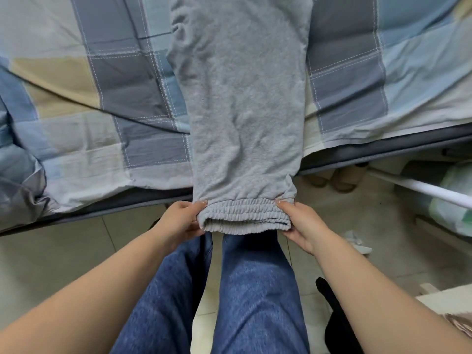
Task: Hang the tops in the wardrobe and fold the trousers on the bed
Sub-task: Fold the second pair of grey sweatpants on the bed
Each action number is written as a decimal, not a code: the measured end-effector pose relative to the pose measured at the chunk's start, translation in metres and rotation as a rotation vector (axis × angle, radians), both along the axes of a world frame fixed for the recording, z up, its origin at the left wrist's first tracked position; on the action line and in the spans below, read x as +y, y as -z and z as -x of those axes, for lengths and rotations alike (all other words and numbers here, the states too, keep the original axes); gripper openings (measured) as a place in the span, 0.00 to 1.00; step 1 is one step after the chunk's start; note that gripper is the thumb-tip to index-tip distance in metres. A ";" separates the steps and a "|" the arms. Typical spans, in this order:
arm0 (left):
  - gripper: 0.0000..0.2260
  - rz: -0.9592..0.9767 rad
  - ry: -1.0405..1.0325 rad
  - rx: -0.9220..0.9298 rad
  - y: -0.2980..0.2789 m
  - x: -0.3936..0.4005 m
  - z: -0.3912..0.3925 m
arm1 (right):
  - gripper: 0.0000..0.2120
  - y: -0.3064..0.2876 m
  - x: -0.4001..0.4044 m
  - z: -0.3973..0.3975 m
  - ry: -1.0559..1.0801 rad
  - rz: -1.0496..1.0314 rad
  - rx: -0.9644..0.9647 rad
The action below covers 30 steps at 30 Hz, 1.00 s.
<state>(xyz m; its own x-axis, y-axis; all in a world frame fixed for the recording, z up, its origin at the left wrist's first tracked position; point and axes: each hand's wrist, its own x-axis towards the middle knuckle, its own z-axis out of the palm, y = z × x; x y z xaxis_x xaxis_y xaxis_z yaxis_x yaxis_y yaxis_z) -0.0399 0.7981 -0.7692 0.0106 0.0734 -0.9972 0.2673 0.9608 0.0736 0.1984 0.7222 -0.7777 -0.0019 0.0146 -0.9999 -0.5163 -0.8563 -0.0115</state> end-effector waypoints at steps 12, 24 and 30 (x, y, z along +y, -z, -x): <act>0.13 -0.351 -0.136 -0.113 -0.042 0.129 -0.048 | 0.07 -0.047 0.134 -0.050 -0.039 -0.351 -0.295; 0.10 -0.424 -0.295 -0.135 -0.009 0.293 -0.111 | 0.17 -0.016 0.316 -0.095 0.195 -0.388 -0.110; 0.07 -0.524 -0.257 -0.106 0.013 0.334 -0.118 | 0.15 0.007 0.361 -0.104 0.127 -0.446 -0.139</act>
